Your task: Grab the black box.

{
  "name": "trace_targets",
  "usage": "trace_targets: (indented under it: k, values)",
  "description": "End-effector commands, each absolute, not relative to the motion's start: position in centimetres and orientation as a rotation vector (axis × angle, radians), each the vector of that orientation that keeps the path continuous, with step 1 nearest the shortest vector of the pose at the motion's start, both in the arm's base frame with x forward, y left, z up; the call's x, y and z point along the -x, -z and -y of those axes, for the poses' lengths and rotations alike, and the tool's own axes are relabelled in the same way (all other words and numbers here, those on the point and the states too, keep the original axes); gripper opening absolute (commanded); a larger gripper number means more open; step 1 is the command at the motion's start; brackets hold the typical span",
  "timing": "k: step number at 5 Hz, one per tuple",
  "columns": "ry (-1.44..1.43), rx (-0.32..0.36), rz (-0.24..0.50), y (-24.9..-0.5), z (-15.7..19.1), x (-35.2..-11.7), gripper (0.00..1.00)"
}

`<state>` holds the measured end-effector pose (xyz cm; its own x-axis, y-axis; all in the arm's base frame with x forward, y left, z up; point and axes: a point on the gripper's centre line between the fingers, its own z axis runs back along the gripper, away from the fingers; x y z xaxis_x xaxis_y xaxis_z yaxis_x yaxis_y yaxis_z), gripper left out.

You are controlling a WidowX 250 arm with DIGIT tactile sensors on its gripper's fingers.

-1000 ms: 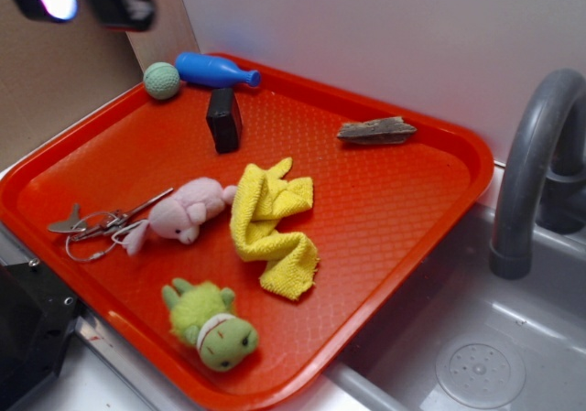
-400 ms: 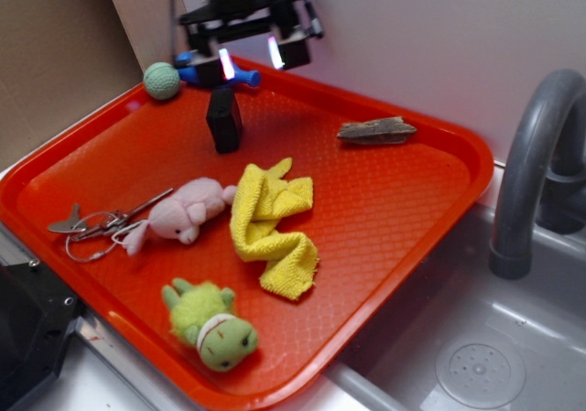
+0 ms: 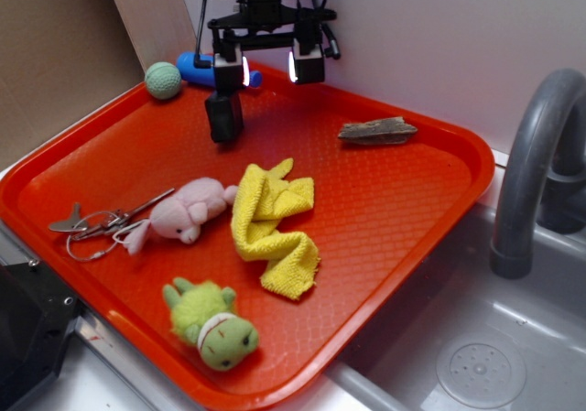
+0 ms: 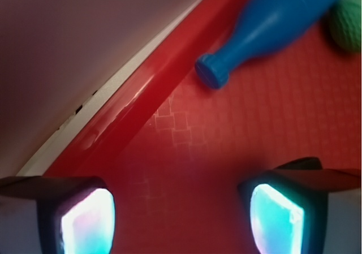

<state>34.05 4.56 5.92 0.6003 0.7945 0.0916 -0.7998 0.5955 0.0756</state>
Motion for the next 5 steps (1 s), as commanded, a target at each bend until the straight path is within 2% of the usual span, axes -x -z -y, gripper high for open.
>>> trace_targets:
  k: [1,4,5]
  values:
    - [-0.859,-0.049,0.125,-8.7,-6.6,-30.8,1.0]
    - [-0.859,-0.049,0.125,-8.7,-6.6,-30.8,1.0]
    - [-0.802,-0.154,0.023,-5.3,-7.5,-26.6,1.0]
